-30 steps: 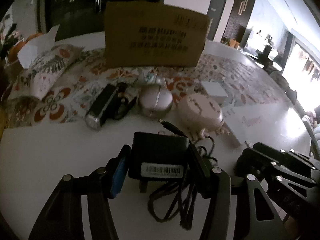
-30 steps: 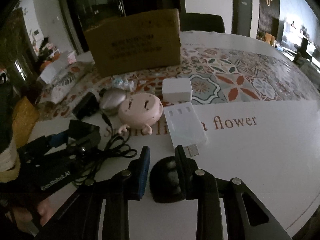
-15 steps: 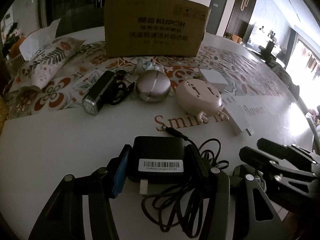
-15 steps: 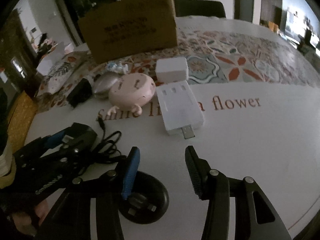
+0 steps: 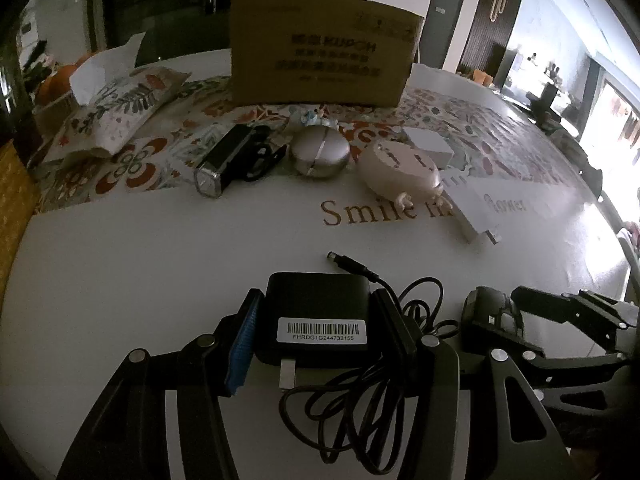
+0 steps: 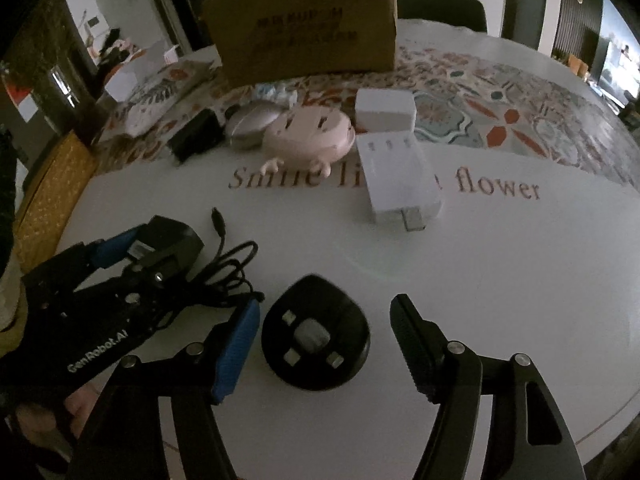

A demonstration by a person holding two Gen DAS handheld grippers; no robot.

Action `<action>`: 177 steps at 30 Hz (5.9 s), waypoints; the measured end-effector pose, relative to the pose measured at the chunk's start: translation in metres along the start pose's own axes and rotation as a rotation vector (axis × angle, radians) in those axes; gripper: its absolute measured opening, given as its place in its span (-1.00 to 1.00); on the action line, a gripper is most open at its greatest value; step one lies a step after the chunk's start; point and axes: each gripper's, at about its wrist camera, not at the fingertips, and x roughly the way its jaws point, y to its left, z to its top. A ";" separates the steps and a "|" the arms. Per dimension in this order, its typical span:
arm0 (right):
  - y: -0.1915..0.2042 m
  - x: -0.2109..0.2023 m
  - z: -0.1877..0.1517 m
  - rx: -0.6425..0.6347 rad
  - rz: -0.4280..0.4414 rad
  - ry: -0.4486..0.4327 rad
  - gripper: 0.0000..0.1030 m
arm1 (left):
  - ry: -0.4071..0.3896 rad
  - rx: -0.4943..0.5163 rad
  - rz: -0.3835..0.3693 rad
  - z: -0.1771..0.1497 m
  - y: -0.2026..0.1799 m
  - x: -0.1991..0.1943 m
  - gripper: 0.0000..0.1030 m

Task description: Organize rigid objects

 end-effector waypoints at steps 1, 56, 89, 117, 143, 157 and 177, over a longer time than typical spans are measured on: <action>0.000 0.002 -0.001 0.000 0.002 0.012 0.33 | 0.003 -0.005 0.000 0.000 0.000 0.000 0.05; 0.006 -0.074 0.116 -0.035 0.048 -0.449 0.11 | -0.350 -0.011 0.058 0.122 0.002 -0.071 0.05; 0.007 -0.084 0.233 -0.070 0.045 -0.532 0.11 | -0.371 0.033 0.074 0.235 0.019 -0.045 -0.90; 0.002 -0.023 0.320 -0.072 0.039 -0.379 0.11 | -0.210 -0.013 0.091 0.297 0.051 0.001 -0.90; -0.003 -0.029 0.298 -0.050 0.017 -0.364 0.19 | -0.194 -0.001 0.107 0.272 0.043 -0.008 -0.70; -0.001 -0.043 0.260 -0.049 -0.021 -0.335 0.42 | -0.136 -0.037 0.136 0.231 0.039 -0.018 0.16; -0.015 0.005 0.220 0.004 -0.046 -0.028 0.63 | 0.080 -0.082 0.104 0.187 0.042 0.022 0.63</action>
